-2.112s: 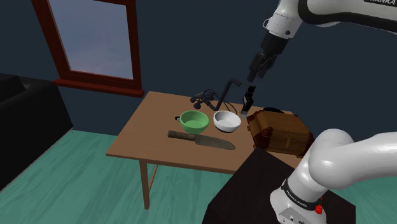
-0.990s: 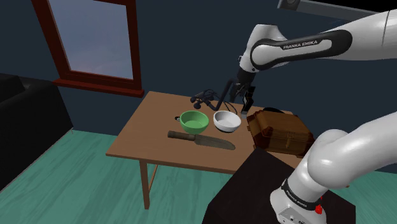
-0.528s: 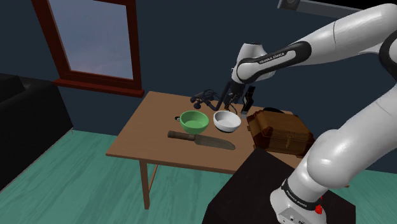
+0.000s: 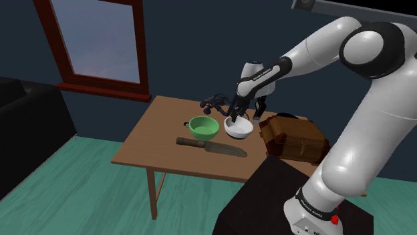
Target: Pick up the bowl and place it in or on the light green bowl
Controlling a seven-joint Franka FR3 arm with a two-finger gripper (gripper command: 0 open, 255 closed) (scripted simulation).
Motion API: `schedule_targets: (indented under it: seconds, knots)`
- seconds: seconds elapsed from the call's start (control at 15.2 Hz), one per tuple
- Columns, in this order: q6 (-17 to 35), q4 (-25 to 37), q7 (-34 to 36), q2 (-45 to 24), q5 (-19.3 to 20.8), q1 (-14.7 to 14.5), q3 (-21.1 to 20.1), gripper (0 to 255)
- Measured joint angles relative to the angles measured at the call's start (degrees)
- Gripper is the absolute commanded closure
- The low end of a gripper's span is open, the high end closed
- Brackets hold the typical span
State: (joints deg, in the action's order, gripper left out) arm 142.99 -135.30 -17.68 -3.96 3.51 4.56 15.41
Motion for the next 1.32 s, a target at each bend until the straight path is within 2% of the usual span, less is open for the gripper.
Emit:
schedule_targets:
  seconds: [0.79,0.92,1.32]
  knots:
    - [8.3,18.25,-7.63,-27.91,-5.64,5.91,-1.56,0]
    - [8.33,21.82,-8.37,-31.62,-5.86,7.0,-1.78,0]
    - [10.55,25.68,-9.19,-37.76,-6.5,8.62,-2.64,0]
